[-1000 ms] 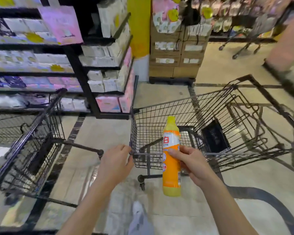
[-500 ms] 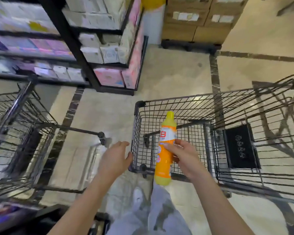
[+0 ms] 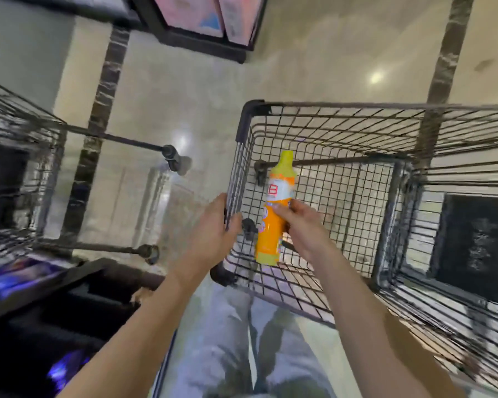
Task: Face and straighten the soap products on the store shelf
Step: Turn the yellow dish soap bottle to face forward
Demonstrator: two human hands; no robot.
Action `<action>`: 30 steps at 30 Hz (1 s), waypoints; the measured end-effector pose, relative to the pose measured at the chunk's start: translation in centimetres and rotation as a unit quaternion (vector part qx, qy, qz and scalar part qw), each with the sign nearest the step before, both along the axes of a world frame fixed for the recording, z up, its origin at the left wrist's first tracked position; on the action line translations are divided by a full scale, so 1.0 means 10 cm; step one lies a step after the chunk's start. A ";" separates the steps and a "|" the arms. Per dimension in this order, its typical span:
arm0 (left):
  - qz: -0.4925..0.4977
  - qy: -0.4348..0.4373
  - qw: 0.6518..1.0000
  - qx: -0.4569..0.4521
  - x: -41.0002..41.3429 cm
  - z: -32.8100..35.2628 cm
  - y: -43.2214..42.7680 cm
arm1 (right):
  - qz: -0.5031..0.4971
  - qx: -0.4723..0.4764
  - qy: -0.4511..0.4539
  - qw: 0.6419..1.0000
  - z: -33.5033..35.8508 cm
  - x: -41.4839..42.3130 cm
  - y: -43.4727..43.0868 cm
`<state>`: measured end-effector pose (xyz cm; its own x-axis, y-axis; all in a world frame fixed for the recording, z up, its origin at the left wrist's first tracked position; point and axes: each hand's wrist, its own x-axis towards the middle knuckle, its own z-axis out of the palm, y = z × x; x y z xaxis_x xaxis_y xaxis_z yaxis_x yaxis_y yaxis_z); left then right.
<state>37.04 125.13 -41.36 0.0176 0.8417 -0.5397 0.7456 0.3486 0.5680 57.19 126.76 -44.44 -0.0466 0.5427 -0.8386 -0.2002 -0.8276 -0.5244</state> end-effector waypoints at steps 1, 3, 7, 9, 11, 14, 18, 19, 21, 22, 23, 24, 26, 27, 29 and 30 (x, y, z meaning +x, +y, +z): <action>0.013 -0.016 1.000 0.002 0.02 -0.03 0.00 | -0.001 -0.006 -0.003 1.000 -0.13 -0.02 0.02; 0.037 -0.050 0.998 0.013 0.06 -0.08 0.00 | -0.003 -0.024 -0.007 1.000 -0.37 -0.06 0.07; 0.068 -0.061 0.996 0.019 0.07 -0.15 0.01 | 0.006 -0.047 -0.013 0.999 -0.74 -0.12 0.14; 0.084 -0.065 0.994 0.018 0.07 -0.18 0.01 | 0.007 -0.057 -0.034 0.998 -0.88 -0.18 0.19; 0.094 -0.078 0.992 0.020 0.06 -0.21 0.01 | 0.015 -0.064 -0.045 0.997 -1.00 -0.22 0.23; 0.113 -0.112 0.987 0.013 0.04 -0.28 0.00 | 0.037 -0.067 -0.071 0.995 -1.14 -0.27 0.28; 0.122 -0.122 0.985 0.024 0.03 -0.31 -0.01 | 0.026 -0.085 -0.080 0.993 -1.26 -0.32 0.32; 0.121 -0.122 0.985 0.025 0.03 -0.32 0.00 | 0.017 -0.085 -0.079 0.993 -1.29 -0.34 0.31; 0.125 -0.131 0.983 0.022 0.03 -0.32 0.00 | 0.011 -0.086 -0.081 0.993 -1.32 -0.37 0.31; 0.126 -0.133 0.983 0.019 0.03 -0.31 0.00 | 0.011 -0.084 -0.084 0.993 -1.34 -0.39 0.31; 0.125 -0.133 0.983 0.018 0.03 -0.30 0.01 | 0.013 -0.077 -0.086 0.993 -1.35 -0.41 0.31; 0.124 -0.132 0.983 0.019 0.03 -0.29 0.02 | 0.014 -0.071 -0.090 0.993 -1.35 -0.43 0.32; 0.120 -0.128 0.984 0.022 0.05 -0.24 0.04 | 0.027 -0.057 -0.112 0.992 -1.34 -0.46 0.32; 0.120 -0.125 0.985 0.021 0.05 -0.21 0.05 | 0.040 -0.048 -0.127 0.990 -1.32 -0.46 0.32; 0.119 -0.125 0.985 0.015 0.06 -0.16 0.06 | 0.065 -0.037 -0.154 0.985 -1.23 -0.46 0.31; 0.114 -0.125 0.986 0.013 0.06 -0.15 0.06 | 0.086 -0.025 -0.169 0.982 -1.16 -0.45 0.30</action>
